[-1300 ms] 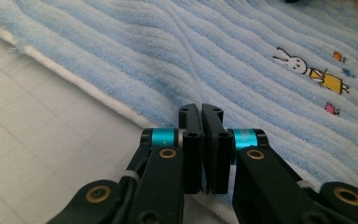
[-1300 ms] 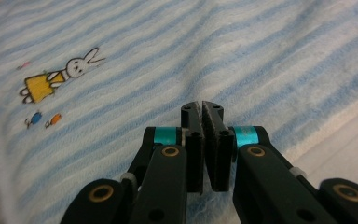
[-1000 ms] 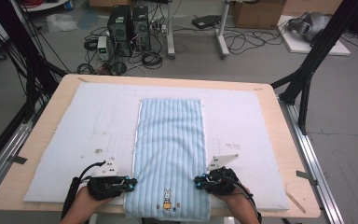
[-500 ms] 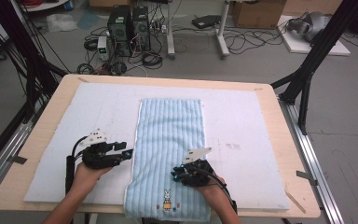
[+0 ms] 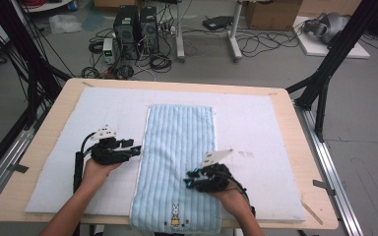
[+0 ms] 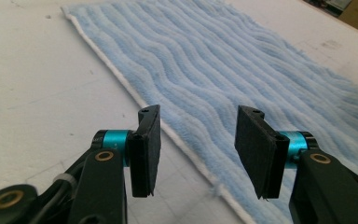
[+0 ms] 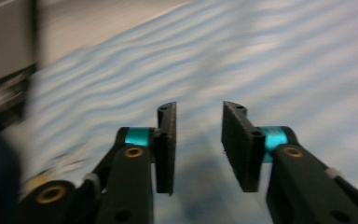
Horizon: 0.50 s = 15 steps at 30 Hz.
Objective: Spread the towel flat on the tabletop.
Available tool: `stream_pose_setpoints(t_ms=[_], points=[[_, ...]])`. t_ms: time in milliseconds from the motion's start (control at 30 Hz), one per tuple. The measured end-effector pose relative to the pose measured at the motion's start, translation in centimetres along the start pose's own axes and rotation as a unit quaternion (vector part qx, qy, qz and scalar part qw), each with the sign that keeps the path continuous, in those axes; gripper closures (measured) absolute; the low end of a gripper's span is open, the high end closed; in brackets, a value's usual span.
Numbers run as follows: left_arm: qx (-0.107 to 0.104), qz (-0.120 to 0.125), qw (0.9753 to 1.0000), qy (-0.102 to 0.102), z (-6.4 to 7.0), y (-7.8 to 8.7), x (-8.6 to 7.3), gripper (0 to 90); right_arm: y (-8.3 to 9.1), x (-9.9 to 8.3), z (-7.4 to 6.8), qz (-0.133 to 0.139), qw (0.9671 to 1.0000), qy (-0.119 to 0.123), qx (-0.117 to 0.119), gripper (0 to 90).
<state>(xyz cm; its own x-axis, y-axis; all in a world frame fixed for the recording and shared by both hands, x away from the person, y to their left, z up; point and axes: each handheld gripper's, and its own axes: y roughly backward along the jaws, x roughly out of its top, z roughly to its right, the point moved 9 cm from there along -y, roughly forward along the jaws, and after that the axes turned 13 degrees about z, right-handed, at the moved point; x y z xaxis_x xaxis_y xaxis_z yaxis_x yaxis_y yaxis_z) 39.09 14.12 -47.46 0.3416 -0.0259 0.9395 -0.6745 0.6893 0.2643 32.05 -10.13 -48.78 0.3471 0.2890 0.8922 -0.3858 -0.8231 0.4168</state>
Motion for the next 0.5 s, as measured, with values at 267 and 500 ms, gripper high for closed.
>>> stream_pose_setpoints(t_ms=[267, 500], points=[[0.012, 0.012, 0.9998, 0.01, -1.5, -1.0, 0.6, 50.8, 3.0, 0.2, 10.1, 0.027, 0.9747, -0.057, -0.214, 67.1], [0.021, 0.009, 0.9995, 0.023, -2.5, -1.7, 0.3, 49.4, 1.7, -0.8, 11.5, -0.008, 0.9748, -0.052, -0.217, 83.6]])
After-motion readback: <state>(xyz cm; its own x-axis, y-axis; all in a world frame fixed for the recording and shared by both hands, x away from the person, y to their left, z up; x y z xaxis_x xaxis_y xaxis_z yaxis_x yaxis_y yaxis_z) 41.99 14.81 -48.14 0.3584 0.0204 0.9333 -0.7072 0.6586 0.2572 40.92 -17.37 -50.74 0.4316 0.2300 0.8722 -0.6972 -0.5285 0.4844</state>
